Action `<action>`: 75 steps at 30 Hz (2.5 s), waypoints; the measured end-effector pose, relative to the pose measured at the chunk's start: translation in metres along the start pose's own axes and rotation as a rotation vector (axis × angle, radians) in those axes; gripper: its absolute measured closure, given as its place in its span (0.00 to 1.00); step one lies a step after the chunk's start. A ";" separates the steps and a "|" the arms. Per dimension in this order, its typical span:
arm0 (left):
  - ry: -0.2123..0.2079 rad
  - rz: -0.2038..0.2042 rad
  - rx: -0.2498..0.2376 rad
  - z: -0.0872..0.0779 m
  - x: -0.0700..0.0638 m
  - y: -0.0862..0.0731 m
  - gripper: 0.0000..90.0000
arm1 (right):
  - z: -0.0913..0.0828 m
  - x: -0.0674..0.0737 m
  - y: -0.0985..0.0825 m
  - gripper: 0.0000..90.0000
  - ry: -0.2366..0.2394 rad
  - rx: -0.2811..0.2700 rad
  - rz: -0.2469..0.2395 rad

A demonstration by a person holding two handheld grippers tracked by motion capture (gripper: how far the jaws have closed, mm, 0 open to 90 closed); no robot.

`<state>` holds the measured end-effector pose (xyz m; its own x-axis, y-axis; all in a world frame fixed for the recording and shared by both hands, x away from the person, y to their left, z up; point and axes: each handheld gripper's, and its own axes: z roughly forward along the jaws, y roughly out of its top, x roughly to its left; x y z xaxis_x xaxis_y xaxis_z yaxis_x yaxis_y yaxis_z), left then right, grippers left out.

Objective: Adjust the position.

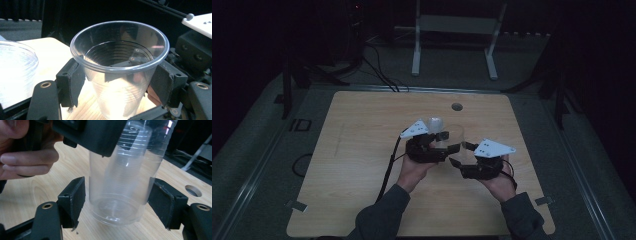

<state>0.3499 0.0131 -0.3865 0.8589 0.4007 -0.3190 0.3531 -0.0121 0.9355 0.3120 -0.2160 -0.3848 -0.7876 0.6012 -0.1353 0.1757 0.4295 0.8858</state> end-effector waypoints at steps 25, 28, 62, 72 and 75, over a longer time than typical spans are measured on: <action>0.020 0.138 0.087 0.002 -0.011 -0.005 0.31 | 0.010 -0.006 -0.004 0.44 0.127 0.041 0.031; 0.025 0.130 0.070 0.002 -0.012 -0.005 0.27 | 0.010 -0.006 -0.004 0.44 0.124 0.035 0.033; 0.078 0.145 -0.002 0.008 -0.022 -0.011 0.32 | 0.007 -0.007 -0.013 0.35 0.089 0.024 0.061; 0.102 0.158 -0.009 0.007 -0.023 -0.011 0.32 | 0.002 -0.010 -0.017 0.33 0.070 0.023 0.077; 0.108 0.161 -0.013 0.006 -0.023 -0.012 0.32 | 0.001 -0.010 -0.017 0.32 0.066 0.024 0.080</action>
<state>0.3283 -0.0015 -0.3909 0.8587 0.4908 -0.1476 0.2089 -0.0722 0.9753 0.3178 -0.2286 -0.3991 -0.8073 0.5891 -0.0345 0.2529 0.3981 0.8818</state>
